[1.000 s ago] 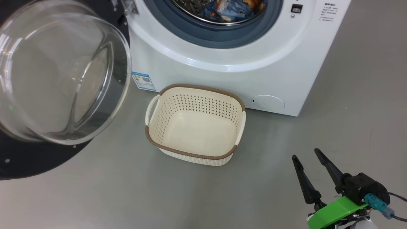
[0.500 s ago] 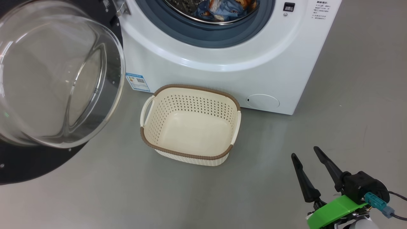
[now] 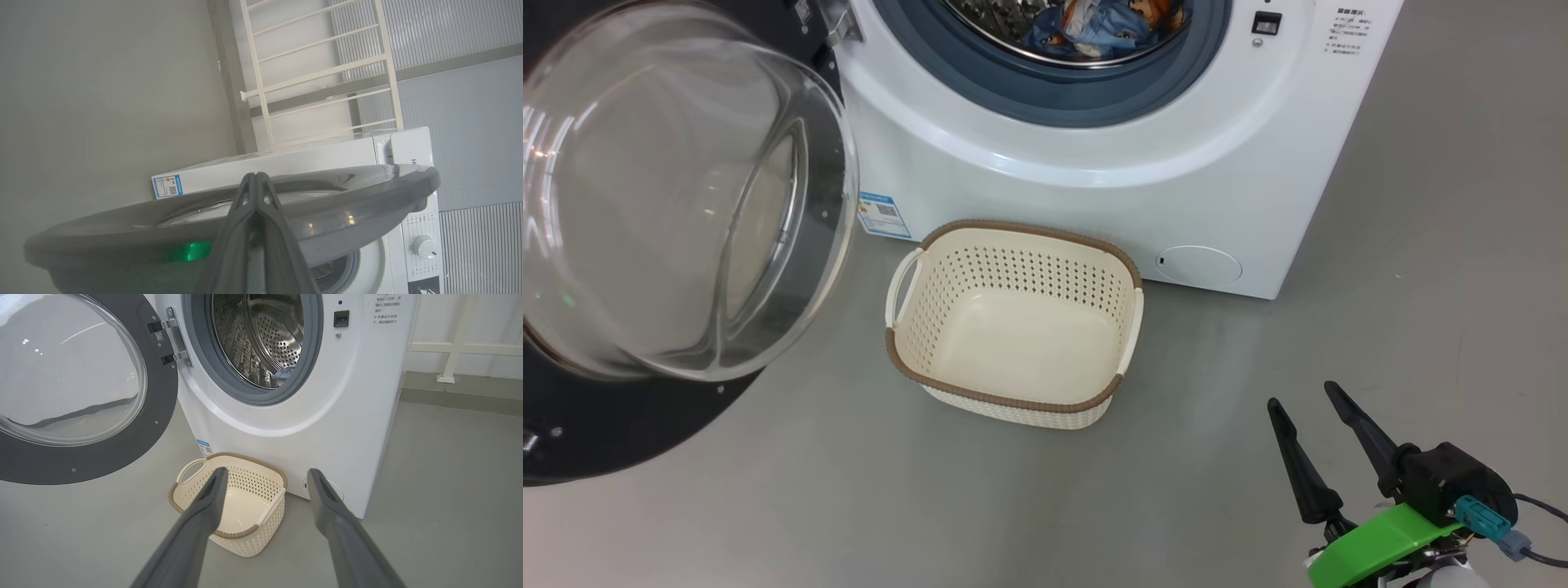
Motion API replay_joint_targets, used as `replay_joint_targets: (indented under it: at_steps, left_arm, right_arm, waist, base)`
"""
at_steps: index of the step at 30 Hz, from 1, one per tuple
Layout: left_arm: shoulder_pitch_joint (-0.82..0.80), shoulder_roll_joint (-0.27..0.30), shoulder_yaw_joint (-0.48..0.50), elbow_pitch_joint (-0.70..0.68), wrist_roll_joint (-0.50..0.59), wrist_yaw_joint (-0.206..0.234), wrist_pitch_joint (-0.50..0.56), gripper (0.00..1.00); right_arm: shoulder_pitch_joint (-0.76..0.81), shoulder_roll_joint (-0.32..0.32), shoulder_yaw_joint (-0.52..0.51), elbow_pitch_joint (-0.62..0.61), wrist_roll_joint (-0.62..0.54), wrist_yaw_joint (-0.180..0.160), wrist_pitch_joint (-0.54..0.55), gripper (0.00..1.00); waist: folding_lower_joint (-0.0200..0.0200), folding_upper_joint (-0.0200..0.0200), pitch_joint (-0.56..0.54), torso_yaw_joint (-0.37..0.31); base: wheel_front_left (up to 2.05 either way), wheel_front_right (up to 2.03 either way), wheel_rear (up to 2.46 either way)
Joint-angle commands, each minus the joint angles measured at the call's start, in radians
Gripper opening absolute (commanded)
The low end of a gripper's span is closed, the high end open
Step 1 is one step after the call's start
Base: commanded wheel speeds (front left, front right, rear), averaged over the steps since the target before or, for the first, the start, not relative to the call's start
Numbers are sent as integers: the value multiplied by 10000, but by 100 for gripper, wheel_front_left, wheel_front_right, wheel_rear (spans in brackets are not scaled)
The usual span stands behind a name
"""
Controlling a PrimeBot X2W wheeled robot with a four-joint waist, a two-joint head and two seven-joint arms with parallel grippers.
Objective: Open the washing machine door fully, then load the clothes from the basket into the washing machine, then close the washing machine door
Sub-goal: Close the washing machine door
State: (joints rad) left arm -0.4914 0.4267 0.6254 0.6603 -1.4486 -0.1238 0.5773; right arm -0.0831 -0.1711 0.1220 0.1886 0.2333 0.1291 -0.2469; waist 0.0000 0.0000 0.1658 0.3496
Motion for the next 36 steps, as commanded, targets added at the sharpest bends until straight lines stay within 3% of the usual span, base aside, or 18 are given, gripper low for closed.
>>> replay_joint_targets:
  at_steps: [1, 20, 36]
  left_arm:
    - [98, 322, 22, -354, -155, -69, 331, 0]
    - [1087, -428, -964, -2346, -1063, -32, 3151, 0]
    - [1571, -1610, -1664, -4978, -1971, 811, 4455, 0]
  right_arm:
    - [-211, 7, 261, -187, 79, 16, -42, 100]
    - [-160, 189, 331, 77, 223, 16, -114, 100]
    - [-357, 464, 344, 143, 300, 16, -146, 100]
  waist:
    - [0, 0, -12, 15]
    - [0, 0, -369, 210]
    - [0, 0, -150, -567]
  base:
    - [0, 0, 0]
    - [0, 0, 0]
    - [0, 0, 0]
